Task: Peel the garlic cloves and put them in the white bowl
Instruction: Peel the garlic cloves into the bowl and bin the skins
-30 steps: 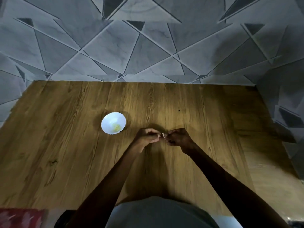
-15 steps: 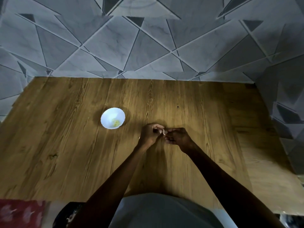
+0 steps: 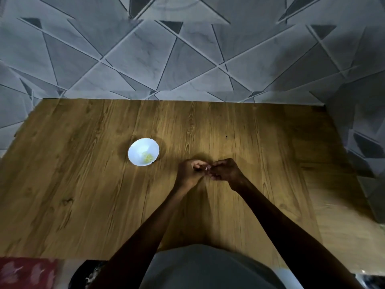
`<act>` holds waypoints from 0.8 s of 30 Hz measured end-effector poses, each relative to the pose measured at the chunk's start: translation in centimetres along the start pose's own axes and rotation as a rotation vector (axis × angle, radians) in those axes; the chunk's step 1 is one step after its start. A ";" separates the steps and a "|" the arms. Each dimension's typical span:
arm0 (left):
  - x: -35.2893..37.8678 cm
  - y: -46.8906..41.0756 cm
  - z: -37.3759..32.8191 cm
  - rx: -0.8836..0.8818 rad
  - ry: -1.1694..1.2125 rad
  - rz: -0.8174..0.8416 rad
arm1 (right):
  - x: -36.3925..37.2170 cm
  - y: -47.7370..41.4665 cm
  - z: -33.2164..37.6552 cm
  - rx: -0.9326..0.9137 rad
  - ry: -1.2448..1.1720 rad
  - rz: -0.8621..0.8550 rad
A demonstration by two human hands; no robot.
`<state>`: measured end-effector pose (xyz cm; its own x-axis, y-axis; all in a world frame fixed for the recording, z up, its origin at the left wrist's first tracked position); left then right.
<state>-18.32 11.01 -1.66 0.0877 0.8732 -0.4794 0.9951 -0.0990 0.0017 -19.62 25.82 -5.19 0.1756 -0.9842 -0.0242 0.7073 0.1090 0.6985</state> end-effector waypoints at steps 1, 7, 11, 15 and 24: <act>0.0 0.1 0.3 -0.033 0.037 0.005 | 0.0 -0.1 0.0 -0.002 0.014 0.007; 0.1 0.2 2.0 -0.156 0.219 0.035 | 0.4 -0.6 0.3 -0.033 0.093 0.030; -0.1 0.0 2.6 -0.171 0.199 0.002 | 0.8 -0.5 0.5 -0.045 0.120 0.054; -0.5 -0.1 2.0 -0.127 0.124 -0.029 | 1.2 -0.4 0.9 -0.087 0.135 0.055; 0.4 0.4 4.2 -0.363 0.470 -0.065 | 0.1 -0.9 0.1 -0.023 -0.040 0.022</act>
<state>-18.07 9.30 -5.53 -0.0457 0.9977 -0.0491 0.9439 0.0592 0.3247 -20.30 25.66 -5.71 0.1639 -0.9863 0.0200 0.7194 0.1333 0.6817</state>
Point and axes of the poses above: each hand's wrist, its own y-axis away from the middle knuckle, its own x-axis out of the palm, z = x × y, the point moved 9 cm from there along -y, towards the middle knuckle, and after that the axes turned 13 degrees about x, right-handed, at the moved point
